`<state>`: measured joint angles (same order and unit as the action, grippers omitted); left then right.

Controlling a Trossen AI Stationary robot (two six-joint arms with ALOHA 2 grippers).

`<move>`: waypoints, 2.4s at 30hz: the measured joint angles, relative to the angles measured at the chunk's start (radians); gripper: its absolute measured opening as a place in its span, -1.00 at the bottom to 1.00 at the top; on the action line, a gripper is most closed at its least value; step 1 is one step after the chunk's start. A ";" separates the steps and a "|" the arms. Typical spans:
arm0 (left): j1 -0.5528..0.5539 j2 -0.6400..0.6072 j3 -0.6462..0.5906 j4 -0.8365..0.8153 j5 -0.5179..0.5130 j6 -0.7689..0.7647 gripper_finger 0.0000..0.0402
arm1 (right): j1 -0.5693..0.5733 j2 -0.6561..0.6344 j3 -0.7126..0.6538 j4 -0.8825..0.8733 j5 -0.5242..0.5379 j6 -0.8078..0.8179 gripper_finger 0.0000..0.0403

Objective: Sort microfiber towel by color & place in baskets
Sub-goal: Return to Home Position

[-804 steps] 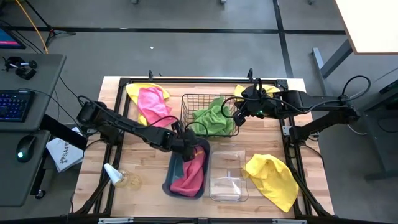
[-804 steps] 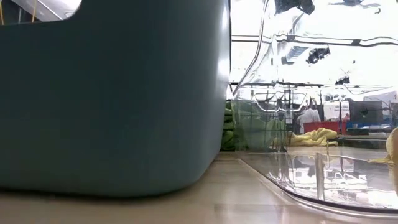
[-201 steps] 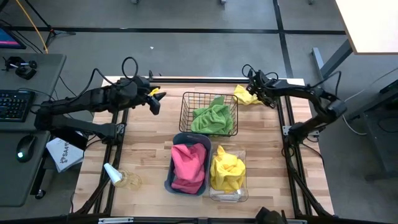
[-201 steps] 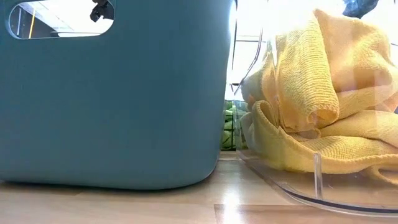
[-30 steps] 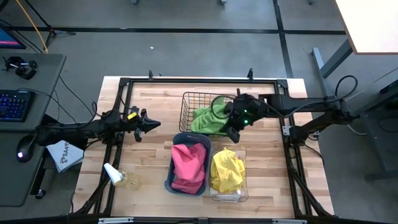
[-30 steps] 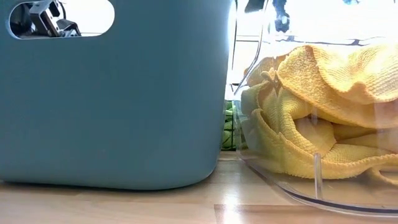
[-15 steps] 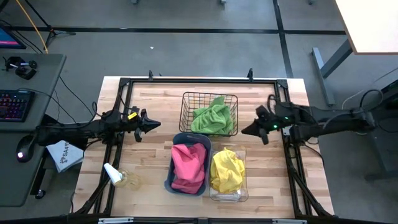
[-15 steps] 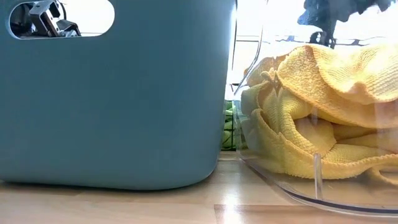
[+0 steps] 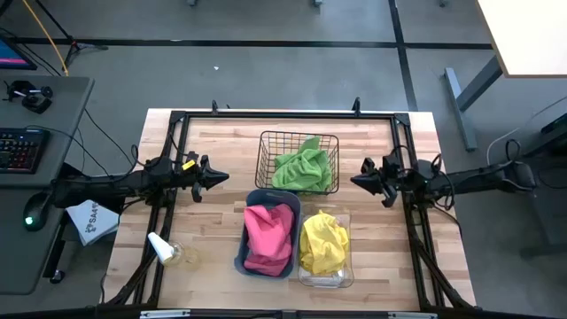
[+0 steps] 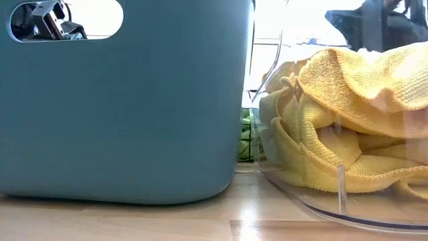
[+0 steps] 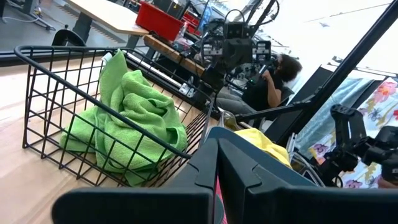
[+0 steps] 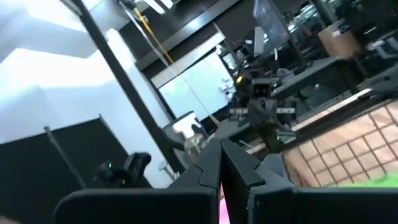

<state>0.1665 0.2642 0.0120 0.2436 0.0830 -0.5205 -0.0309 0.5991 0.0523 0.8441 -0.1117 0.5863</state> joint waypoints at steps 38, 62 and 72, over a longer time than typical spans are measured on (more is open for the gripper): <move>0.000 -0.057 0.001 -0.021 0.000 0.000 -1.00 | 0.068 -0.385 -0.043 -0.817 0.004 -0.229 -1.00; -0.003 -0.261 0.002 0.010 -0.007 0.000 -1.00 | 0.031 -0.591 -0.043 -0.752 -0.003 -0.228 -1.00; -0.008 -0.243 0.000 -0.004 -0.007 0.000 -1.00 | 0.031 -0.587 -0.043 -0.758 -0.003 -0.229 -1.00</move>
<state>0.1585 0.0207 0.0124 0.2398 0.0761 -0.5208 -0.0002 0.0124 0.0097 0.0856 -0.1150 0.3578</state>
